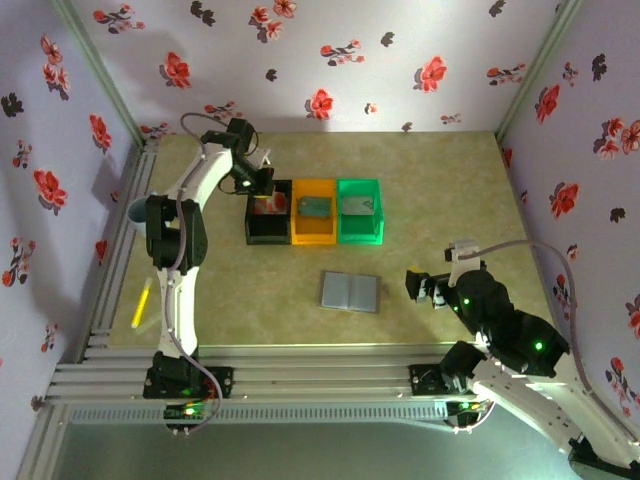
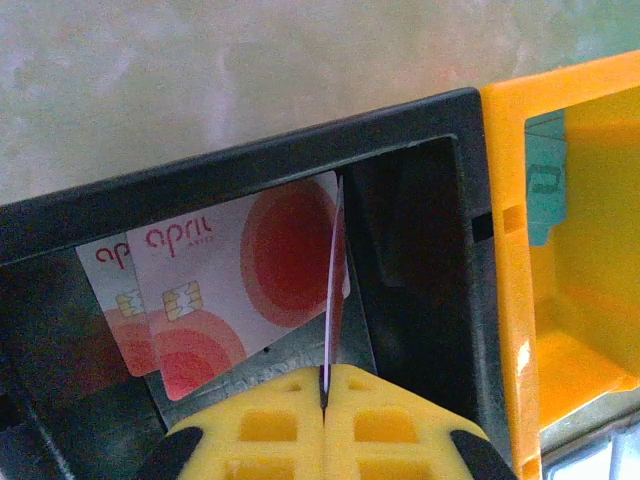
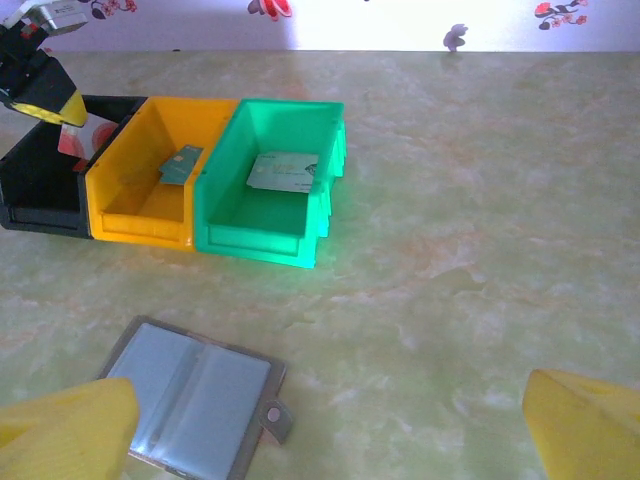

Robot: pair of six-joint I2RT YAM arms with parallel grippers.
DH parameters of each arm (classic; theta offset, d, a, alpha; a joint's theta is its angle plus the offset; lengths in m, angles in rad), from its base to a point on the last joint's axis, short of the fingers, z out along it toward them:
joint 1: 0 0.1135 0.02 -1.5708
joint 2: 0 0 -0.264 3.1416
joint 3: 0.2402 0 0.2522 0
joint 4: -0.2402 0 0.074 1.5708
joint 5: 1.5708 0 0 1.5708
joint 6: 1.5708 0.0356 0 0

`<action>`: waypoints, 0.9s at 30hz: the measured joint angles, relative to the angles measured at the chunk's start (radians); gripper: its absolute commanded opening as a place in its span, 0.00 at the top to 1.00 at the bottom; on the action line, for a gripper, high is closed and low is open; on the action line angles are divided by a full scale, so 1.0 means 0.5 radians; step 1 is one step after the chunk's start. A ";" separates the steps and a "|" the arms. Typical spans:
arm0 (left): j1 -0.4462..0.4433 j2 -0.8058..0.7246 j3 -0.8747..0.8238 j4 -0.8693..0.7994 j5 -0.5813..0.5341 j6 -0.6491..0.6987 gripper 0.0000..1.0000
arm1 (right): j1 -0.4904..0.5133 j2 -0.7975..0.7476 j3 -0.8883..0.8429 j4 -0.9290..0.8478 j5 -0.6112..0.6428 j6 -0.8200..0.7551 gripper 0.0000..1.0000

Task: Take the credit cards out of the card holder

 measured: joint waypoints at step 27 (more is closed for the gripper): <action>0.023 0.069 0.085 -0.032 0.022 0.000 1.00 | 0.000 0.001 0.000 0.001 -0.027 -0.001 0.01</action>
